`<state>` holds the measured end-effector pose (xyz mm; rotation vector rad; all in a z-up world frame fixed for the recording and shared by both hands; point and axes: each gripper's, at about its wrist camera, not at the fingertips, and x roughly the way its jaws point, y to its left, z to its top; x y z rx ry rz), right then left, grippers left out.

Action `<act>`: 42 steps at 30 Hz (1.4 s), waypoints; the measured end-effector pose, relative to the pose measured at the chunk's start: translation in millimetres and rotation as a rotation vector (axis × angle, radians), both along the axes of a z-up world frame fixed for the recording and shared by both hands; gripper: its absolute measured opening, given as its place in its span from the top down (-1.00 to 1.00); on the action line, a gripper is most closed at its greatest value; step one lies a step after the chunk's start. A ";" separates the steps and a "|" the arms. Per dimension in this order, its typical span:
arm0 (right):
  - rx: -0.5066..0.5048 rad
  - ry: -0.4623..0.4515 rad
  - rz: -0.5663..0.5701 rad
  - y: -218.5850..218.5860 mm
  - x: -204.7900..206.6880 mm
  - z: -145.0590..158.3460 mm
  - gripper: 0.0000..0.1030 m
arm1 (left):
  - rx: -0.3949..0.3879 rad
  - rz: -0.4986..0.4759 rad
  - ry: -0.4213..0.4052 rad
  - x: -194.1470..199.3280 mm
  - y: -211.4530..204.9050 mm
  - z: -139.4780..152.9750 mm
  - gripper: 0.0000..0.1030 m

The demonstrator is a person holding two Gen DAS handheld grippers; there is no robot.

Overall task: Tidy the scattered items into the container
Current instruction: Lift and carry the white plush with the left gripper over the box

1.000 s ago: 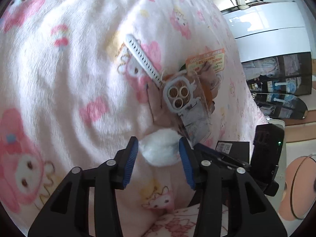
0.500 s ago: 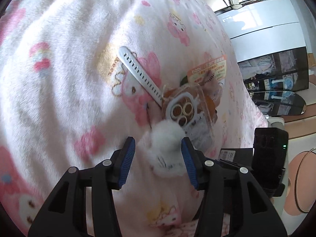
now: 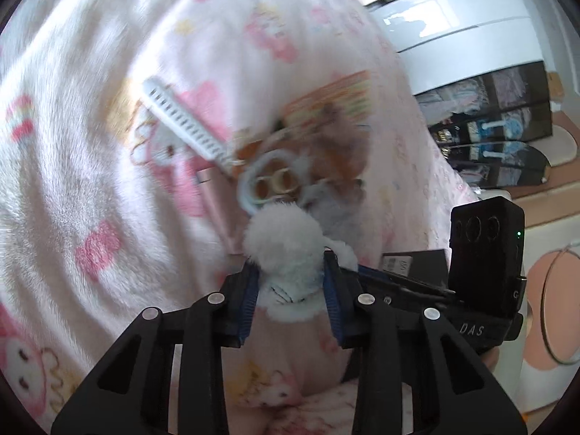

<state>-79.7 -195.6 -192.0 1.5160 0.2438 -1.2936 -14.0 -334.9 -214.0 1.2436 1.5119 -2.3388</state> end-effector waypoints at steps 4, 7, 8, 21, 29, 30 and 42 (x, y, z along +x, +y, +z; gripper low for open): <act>-0.079 0.050 -0.053 24.0 5.9 37.1 0.18 | -0.028 -0.041 0.057 4.6 12.4 36.4 0.35; -0.133 0.084 -0.098 47.7 9.7 64.8 0.18 | -0.054 -0.088 0.105 3.1 30.0 66.7 0.36; -0.151 0.096 -0.115 56.6 10.5 74.4 0.18 | -0.057 -0.100 0.118 -0.5 37.1 75.1 0.35; -0.212 0.270 -0.372 225.7 -39.9 155.5 0.17 | -0.114 -0.420 0.170 -87.3 194.8 150.3 0.36; -0.172 0.383 -0.533 344.9 -87.5 167.1 0.17 | -0.225 -0.659 0.148 -165.7 328.0 170.7 0.36; -0.165 0.388 -0.545 355.3 -92.3 165.5 0.17 | -0.237 -0.684 0.141 -174.8 343.3 170.0 0.36; -0.169 0.393 -0.635 428.9 -150.4 146.8 0.18 | -0.229 -0.766 0.086 -244.8 421.5 126.7 0.40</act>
